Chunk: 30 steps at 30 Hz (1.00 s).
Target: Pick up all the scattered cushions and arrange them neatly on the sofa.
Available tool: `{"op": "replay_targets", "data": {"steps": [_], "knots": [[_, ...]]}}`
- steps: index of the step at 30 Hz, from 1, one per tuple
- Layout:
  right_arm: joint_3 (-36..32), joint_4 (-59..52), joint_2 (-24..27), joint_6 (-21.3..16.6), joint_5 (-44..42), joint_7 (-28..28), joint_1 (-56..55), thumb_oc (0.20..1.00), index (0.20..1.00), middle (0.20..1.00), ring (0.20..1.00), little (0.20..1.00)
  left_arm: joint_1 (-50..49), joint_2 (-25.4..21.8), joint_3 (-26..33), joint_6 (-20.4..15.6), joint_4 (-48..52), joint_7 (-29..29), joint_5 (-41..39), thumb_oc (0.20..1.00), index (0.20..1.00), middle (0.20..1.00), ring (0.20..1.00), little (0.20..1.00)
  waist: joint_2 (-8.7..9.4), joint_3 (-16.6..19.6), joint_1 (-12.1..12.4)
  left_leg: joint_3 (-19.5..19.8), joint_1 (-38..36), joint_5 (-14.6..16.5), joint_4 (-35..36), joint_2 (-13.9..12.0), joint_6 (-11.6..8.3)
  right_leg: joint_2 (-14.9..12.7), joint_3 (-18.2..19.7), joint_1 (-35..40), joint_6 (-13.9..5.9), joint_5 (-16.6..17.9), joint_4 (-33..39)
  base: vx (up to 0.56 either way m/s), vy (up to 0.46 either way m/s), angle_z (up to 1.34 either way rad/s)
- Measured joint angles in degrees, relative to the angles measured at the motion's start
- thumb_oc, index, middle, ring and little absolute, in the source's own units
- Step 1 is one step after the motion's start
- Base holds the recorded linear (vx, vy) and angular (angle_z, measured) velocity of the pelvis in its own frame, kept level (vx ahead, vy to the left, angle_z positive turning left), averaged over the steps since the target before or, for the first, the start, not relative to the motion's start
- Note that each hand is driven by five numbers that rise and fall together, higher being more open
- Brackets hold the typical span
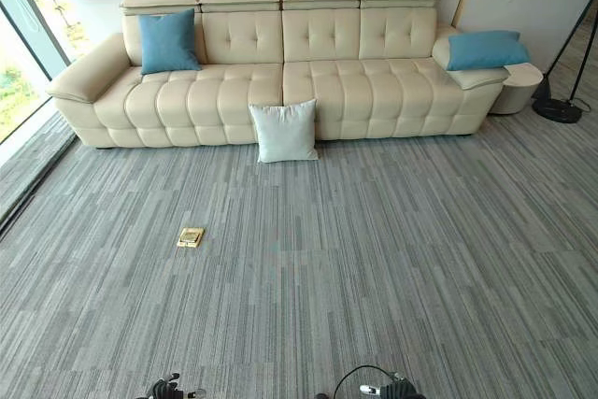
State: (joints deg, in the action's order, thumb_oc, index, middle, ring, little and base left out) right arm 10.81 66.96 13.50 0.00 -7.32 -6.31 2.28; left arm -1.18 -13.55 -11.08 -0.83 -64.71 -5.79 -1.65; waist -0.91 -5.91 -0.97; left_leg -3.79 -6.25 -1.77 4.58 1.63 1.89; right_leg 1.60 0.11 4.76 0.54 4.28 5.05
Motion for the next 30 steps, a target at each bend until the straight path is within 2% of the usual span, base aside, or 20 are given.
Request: {"op": "replay_targets", "data": {"steps": [19, 30], "knots": [[-0.18, 2.36, -0.10, 0.10, -1.79, 0.10, -0.97, 1.000, 1.000, 1.000, 1.000, 1.000, -0.52, 0.15, -0.01, 0.03, -1.99, 0.13, 0.01, 1.000, 1.000, 1.000, 1.000, 1.000, 0.99, 0.91, -0.05, 0.05, -0.83, 0.39, 0.34, -0.07, -0.49, 0.04, -0.03, 0.46, 0.07, -0.03, 0.00, 0.00, 0.000, 0.00], [-0.10, 2.37, -0.11, 0.11, -1.56, 0.05, -0.96, 1.000, 1.000, 1.000, 1.000, 1.000, -0.52, 0.16, -0.11, 0.03, -2.91, 0.12, 0.09, 1.000, 1.000, 1.000, 1.000, 1.000, 0.80, 2.15, -0.06, -0.03, -0.88, 0.26, 0.04, -0.06, -0.30, 0.05, 0.03, 0.48, 0.13, 0.06, 0.00, 0.00, 0.000, 0.00]]}}
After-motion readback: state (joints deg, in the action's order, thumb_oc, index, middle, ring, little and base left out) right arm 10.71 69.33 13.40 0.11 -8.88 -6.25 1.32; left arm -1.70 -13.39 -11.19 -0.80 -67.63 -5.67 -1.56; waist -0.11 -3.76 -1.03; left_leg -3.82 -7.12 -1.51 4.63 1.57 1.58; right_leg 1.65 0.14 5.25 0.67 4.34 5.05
